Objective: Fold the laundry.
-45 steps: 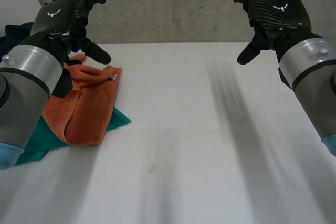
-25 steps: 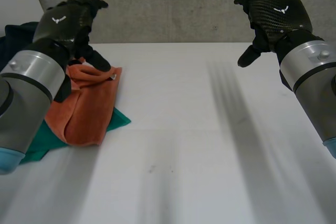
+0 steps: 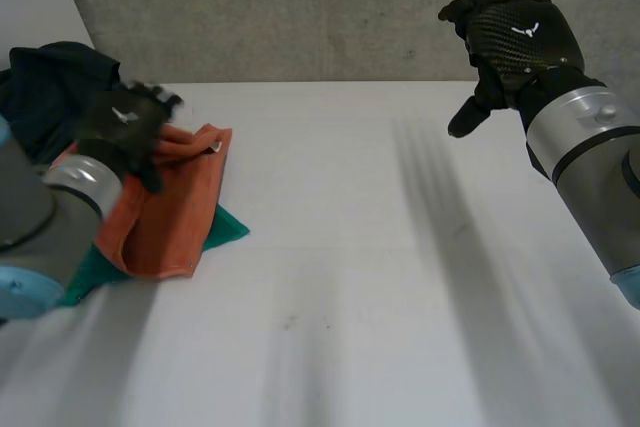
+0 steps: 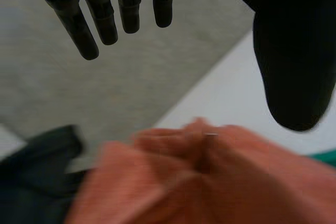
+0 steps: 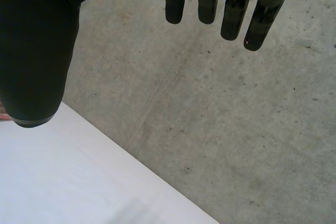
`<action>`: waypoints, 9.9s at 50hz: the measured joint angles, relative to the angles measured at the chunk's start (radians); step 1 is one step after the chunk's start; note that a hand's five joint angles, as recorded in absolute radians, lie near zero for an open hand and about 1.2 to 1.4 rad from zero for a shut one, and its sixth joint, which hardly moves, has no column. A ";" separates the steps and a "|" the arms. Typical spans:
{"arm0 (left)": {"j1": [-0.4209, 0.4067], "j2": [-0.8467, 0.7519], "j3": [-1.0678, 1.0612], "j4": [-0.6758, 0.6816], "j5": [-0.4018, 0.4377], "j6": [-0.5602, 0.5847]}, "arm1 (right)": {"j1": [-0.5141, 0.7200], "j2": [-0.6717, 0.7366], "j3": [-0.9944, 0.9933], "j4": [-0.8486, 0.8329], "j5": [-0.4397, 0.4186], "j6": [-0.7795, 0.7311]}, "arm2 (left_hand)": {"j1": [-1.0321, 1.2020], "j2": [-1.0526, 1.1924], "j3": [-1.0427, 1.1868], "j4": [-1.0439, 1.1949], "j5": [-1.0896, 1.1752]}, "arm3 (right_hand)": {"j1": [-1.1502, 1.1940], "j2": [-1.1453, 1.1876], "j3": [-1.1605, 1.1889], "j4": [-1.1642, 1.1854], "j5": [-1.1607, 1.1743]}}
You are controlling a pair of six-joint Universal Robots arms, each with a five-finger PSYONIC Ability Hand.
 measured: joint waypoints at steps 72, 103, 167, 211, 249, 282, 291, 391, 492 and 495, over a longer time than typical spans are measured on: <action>-0.614 -0.351 0.302 0.141 -0.203 -0.112 | -0.050 0.000 0.017 0.001 -0.036 -0.043 | 0.041 0.122 0.144 0.132 0.121 | 0.000 0.000 0.000 0.000 0.000; -0.124 -0.303 0.054 -0.030 -0.148 0.370 | -0.030 0.086 0.016 0.077 -0.085 -0.102 | 0.153 0.135 0.135 0.135 0.141 | 0.000 0.000 0.000 0.000 0.000; -0.226 -0.135 0.108 0.039 -0.280 0.176 | -0.046 0.078 -0.018 0.152 -0.123 -0.137 | -0.018 -0.023 -0.017 -0.025 -0.004 | 0.000 0.000 0.000 0.000 0.000; -0.383 -0.234 0.339 0.146 -0.536 0.091 | -0.252 0.075 0.202 0.088 -0.195 -0.297 | 0.912 0.968 0.961 0.971 0.934 | 0.000 0.001 0.000 0.000 0.000; -0.766 -0.277 0.262 0.370 -0.016 0.082 | -0.329 0.066 0.167 0.097 -0.195 -0.219 | -0.004 -0.022 -0.015 -0.026 -0.005 | -0.001 0.001 0.000 0.000 0.000; -0.504 0.005 -0.111 -0.396 -0.439 -0.253 | -0.068 0.040 0.166 0.538 -0.258 -0.626 | 0.158 0.148 0.147 0.147 0.153 | 0.036 0.042 0.048 0.034 0.038; -0.543 -0.031 -0.157 -0.385 -0.430 -0.294 | 0.012 0.142 0.141 0.412 -0.097 -0.625 | 0.209 0.194 0.195 0.195 0.200 | 0.772 0.935 0.921 0.912 0.881; -0.430 -0.095 0.557 0.152 -0.368 0.091 | -0.007 0.277 -0.036 0.427 -0.351 0.494 | 0.932 0.972 0.966 0.972 0.928 | 0.006 0.002 0.000 0.005 0.009; -0.428 -0.132 0.224 -0.083 -0.374 -0.083 | 0.092 0.449 0.022 -0.116 0.132 -0.241 | 0.933 0.975 0.969 0.972 0.928 | 0.781 0.948 0.938 0.930 0.886; -0.426 -0.114 0.223 -0.083 -0.374 -0.083 | 0.088 0.405 0.010 -0.124 0.136 -0.246 | 0.933 0.975 0.969 0.972 0.928 | 0.800 0.959 0.948 0.952 0.915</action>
